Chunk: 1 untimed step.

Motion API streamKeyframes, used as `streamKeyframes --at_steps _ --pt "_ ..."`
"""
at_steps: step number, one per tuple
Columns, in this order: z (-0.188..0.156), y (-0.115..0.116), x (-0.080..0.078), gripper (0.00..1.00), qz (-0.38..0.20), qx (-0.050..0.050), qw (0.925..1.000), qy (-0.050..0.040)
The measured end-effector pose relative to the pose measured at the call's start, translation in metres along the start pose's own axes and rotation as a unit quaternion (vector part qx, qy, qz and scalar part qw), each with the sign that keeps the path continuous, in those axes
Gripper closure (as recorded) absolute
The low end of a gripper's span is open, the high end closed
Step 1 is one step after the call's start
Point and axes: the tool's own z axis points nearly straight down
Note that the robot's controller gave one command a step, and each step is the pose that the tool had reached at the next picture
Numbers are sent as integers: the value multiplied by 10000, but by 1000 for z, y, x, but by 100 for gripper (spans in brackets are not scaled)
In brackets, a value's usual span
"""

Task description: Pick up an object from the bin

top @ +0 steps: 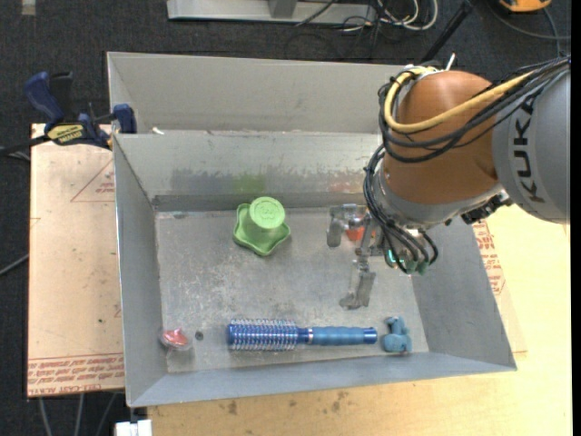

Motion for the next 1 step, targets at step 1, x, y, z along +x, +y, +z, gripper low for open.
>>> streamKeyframes --at_steps 1 --pt "96 10 12 0 -972 0 9953 -3"
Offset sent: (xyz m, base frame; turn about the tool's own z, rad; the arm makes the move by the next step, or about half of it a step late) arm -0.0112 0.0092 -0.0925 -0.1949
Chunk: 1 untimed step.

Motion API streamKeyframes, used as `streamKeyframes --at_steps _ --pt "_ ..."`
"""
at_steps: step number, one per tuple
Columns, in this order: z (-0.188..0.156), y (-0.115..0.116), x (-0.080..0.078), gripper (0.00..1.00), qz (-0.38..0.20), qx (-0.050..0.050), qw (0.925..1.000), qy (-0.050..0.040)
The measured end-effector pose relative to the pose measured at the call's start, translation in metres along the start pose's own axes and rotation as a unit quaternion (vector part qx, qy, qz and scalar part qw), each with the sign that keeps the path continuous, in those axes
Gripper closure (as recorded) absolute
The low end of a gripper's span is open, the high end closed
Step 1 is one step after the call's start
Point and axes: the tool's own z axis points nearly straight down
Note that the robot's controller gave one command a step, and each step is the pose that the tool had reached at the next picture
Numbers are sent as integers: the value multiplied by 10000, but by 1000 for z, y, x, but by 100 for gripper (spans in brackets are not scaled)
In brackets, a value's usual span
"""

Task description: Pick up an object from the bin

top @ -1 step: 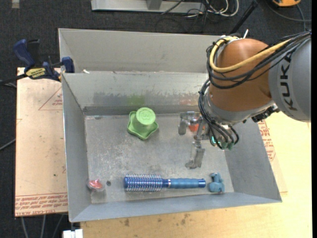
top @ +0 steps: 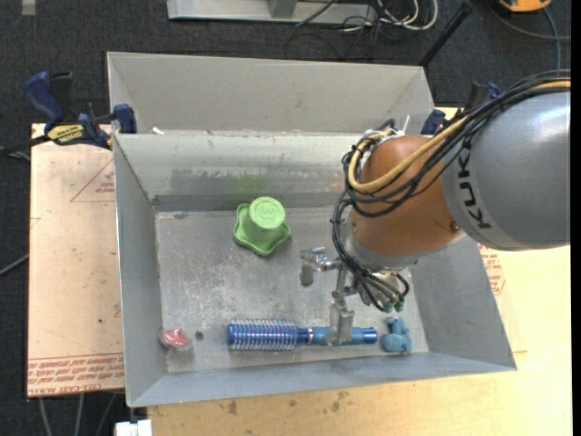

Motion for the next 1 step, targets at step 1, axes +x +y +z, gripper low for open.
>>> streamKeyframes --at_steps 1 --pt "68 -4 22 0 -710 19 9974 -136"
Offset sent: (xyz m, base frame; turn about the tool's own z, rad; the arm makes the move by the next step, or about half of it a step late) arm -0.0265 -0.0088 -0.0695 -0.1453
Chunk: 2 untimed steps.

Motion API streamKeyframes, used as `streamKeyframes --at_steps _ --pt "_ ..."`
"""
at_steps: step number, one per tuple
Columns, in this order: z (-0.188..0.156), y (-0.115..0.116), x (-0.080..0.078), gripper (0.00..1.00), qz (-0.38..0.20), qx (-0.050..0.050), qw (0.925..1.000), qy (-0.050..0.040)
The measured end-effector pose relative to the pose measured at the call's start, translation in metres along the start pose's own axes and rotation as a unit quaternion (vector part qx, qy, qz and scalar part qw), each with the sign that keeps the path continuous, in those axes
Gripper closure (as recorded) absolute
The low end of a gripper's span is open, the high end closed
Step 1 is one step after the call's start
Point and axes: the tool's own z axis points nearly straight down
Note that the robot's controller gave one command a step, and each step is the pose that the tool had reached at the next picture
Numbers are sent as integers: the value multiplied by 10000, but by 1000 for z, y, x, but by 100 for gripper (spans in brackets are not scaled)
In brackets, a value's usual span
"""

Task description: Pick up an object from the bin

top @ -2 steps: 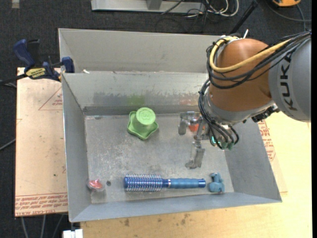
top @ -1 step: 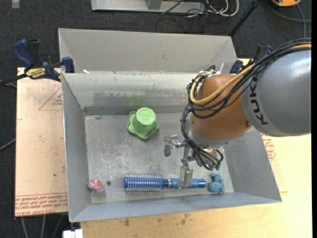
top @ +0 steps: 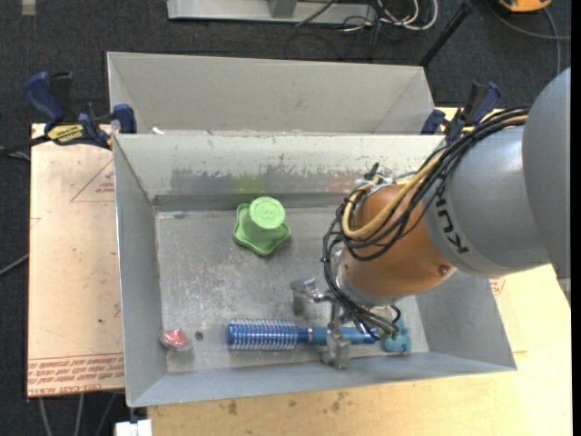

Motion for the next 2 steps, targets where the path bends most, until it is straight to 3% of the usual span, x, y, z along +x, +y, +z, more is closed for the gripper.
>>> streamKeyframes --at_steps 1,2 --pt "1 1 5 100 -4 -20 10000 94" --pt "-165 -19 -19 100 39 -3 10000 54"
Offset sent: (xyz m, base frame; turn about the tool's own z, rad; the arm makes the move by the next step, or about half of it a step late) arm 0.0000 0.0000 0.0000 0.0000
